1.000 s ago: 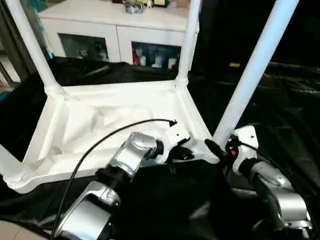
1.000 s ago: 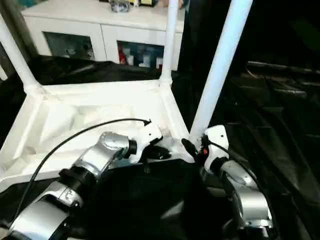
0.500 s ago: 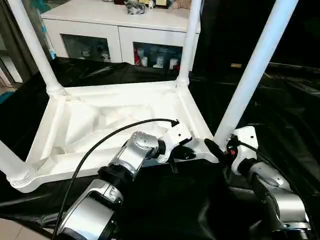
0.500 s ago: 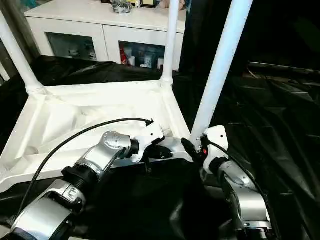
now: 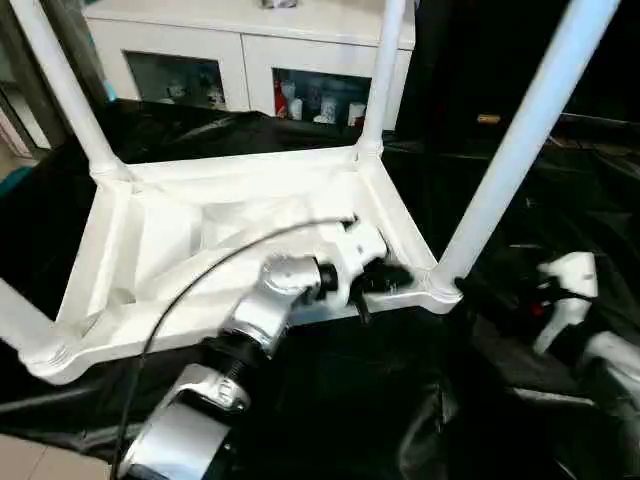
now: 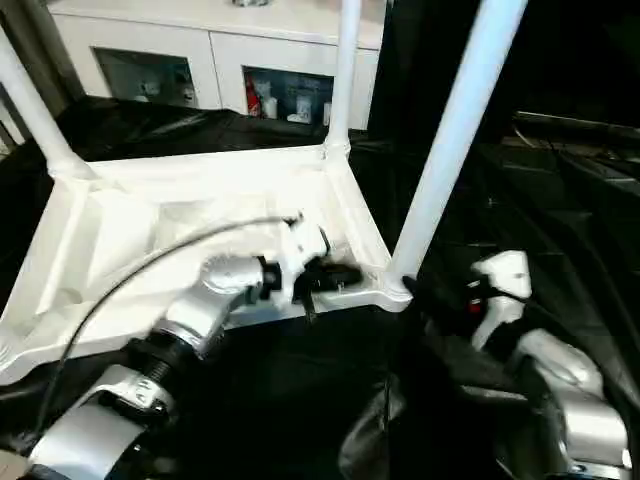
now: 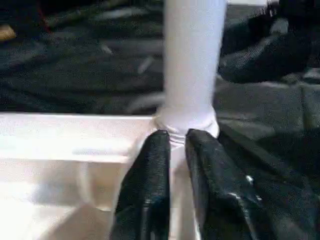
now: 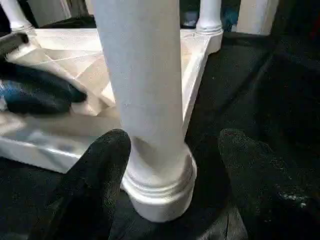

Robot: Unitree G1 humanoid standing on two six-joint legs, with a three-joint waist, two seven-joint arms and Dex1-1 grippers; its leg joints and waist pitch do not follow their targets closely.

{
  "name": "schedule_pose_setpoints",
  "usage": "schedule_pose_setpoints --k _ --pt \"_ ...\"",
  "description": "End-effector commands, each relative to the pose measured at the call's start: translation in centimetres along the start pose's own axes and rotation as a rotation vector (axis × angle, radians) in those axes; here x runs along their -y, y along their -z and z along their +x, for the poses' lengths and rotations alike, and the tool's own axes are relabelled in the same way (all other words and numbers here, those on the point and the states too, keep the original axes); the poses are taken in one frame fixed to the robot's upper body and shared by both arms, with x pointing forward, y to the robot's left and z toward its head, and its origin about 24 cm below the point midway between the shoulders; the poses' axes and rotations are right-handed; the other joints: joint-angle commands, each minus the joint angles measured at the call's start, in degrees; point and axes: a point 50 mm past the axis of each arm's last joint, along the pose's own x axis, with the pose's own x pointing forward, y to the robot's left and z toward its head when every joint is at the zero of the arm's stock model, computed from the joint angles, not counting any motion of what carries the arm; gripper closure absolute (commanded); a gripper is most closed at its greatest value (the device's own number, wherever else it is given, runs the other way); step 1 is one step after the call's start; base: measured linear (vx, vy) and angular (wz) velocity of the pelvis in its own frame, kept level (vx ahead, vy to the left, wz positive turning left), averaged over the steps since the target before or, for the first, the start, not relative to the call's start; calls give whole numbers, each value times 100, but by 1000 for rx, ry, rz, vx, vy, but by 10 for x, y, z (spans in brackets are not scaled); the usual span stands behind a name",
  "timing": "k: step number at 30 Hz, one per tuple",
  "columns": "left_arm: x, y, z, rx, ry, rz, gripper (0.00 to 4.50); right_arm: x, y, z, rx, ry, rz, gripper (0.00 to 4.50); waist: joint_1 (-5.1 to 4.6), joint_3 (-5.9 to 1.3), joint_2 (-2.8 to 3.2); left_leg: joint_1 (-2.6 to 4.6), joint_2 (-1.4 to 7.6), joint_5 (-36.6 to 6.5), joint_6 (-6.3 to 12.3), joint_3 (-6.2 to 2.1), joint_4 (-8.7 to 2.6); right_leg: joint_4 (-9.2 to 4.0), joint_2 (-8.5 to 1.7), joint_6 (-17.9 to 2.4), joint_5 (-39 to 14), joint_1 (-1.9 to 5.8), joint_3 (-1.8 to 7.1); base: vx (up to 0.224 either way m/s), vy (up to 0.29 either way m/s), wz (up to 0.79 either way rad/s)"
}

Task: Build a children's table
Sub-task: Rotate leg to tighten, then rotate table base

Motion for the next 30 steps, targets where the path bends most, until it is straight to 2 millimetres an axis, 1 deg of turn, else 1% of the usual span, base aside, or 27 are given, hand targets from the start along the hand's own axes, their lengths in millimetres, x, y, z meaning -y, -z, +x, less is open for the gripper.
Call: schedule_pose_setpoints --k 1,2,4,5,6,7,8,9,11,12,13,14,15,16,17,18,19,20,21,22,23,24,25,26,27,28,30 --pt "-2 -2 -16 30 -11 -21 337 -9 -1 -6 -11 -96 18 137 19 -322 -135 107 206 -350 948 -68 -267 -188 -208 -1574 391 293 74 0 0 0" --pt "-2 -3 -27 35 -15 -33 320 -17 3 -8 -45 -172 27 137 26 -315 -116 116 215 -423 959 -71 -277 -196 -216 -1586 303 295 73 0 0 0" --pt "2 -1 -46 31 -11 -62 313 -30 9 -10 -94 -268 38 137 38 -297 -117 125 254 -577 870 -81 -305 -188 -229 -1579 113 307 74 0 0 0" --pt "4 0 -50 28 -7 -72 298 -32 11 -10 -105 -284 39 137 7 -260 -89 131 238 -828 789 -67 -338 -265 -203 -1499 -352 254 71 0 0 0" --pt "11 4 -65 12 17 -97 298 -39 14 -8 -120 -328 46 137 1 -260 -86 161 243 -978 690 -67 -345 -276 -204 -1479 -578 239 72 0 0 0" --pt "16 7 -74 1 30 -118 287 -43 15 -6 -121 -349 48 137 -20 -223 -91 142 262 -1209 516 -89 -411 -314 -216 -1405 -994 249 81 0 0 0" --pt "27 11 -91 -18 47 -161 272 -49 16 -1 -116 -376 53 137 -19 -205 -96 163 277 -1445 334 -107 -448 -320 -228 -1310 -1359 232 87 0 0 0" --pt "27 11 -91 -18 47 -161 266 -49 16 -1 -116 -376 53 137 -58 -175 -80 156 259 -1657 201 -103 -479 -361 -200 -1191 -1669 200 93 0 0 0" --pt "35 15 -104 -21 37 -209 252 -52 16 6 -100 -380 56 137 -30 -190 -87 243 254 -1873 32 -90 -455 -389 -189 -1077 -1878 134 112 0 0 0" --pt "41 18 -116 -29 32 -238 240 -54 17 14 -88 -371 56 137 -23 -179 -95 241 256 -1896 3 -96 -468 -396 -194 -1072 -1887 128 118 0 0 0" --pt "41 18 -116 -29 32 -238 230 -54 17 14 -88 -371 56 137 -58 -157 -97 165 238 -1886 -48 -116 -508 -387 -187 -1023 -1919 156 112 0 0 0" --pt "49 24 -137 -60 3 -282 225 -59 19 28 -74 -361 50 137 -48 -182 -126 197 239 -1890 -117 -119 -491 -363 -180 -966 -1903 145 100 0 0 0" --pt "49 26 -143 -71 -12 -291 221 -60 19 31 -70 -361 46 137 -51 -177 -112 199 234 -1880 -122 -113 -495 -368 -187 -975 -1866 126 113 0 0 0" --pt "49 26 -143 -71 -12 -291 221 -60 19 31 -70 -361 46 137 -86 -155 -97 168 211 -1927 -141 -116 -513 -379 -166 -907 -1984 134 112 0 0 0" --pt "51 34 -169 -129 -60 -322 196 -66 22 47 -49 -328 56 137 -54 -176 -150 218 219 -1908 -153 -106 -483 -378 -171 -862 -1981 109 120 0 0 0" --pt "51 34 -169 -129 -60 -322 196 -66 22 47 -49 -328 56 137 -60 -171 -149 232 209 -1901 -147 -88 -478 -393 -167 -872 -1968 78 134 0 0 0" --pt "53 39 -188 -172 -86 -347 185 -70 23 58 -32 -299 48 137 -93 -156 -129 178 195 -1902 -172 -108 -513 -380 -157 -856 -1984 108 129 0 0 0" --pt "58 42 -208 -221 -111 -381 181 -74 25 68 -14 -273 37 137 -127 -173 -160 131 181 -1837 -239 -131 -513 -333 -185 -835 -1958 113 117 0 0 0" --pt "60 42 -215 -231 -116 -393 180 -75 25 70 -6 -265 52 137 -172 -154 -183 102 166 -1917 -245 -137 -537 -349 -166 -776 -2088 117 117 0 0 0" --pt "62 42 -219 -238 -119 -404 176 -76 25 72 0 -262 69 137 -164 -187 -134 175 189 -1981 -290 -157 -534 -327 -152 -748 -2033 108 115 0 0 0" --pt "63 43 -231 -255 -142 -416 149 -73 25 76 5 -222 61 137 -147 -181 -116 261 208 -2011 -317 -125 -514 -333 -115 -856 -1705 32 130 0 0 0" --pt "64 44 -246 -280 -182 -422 149 -68 25 79 9 -165 51 137 -149 -169 -122 268 201 -2018 -314 -106 -512 -328 -99 -917 -1562 21 136 0 0 0" --pt "65 45 -261 -311 -223 -432 142 -62 27 82 -2 -99 42 137 -145 -165 -204 217 193 -1950 -279 -106 -518 -291 -108 -968 -1449 66 136 0 0 0" --pt "66 44 -273 -340 -255 -435 136 -55 28 84 -5 -37 34 137 -156 -171 -167 195 179 -1856 -306 -111 -527 -274 -117 -972 -1400 81 131 0 0 0" --pt "67 43 -280 -358 -271 -438 136 -51 28 85 -7 -1 30 137 -166 -177 -166 197 172 -1831 -314 -109 -528 -271 -107 -948 -1372 94 128 0 0 0" --pt "67 40 -292 -366 -299 -453 107 -43 28 84 -4 51 38 137 -163 -165 -209 233 170 -1878 -286 -93 -510 -267 -95 -941 -1290 80 137 0 0 0" --pt "68 33 -314 -393 -356 -463 96 -28 28 82 8 153 33 137 -163 -171 -205 227 165 -1887 -287 -97 -511 -269 -104 -934 -1300 85 136 0 0 0"
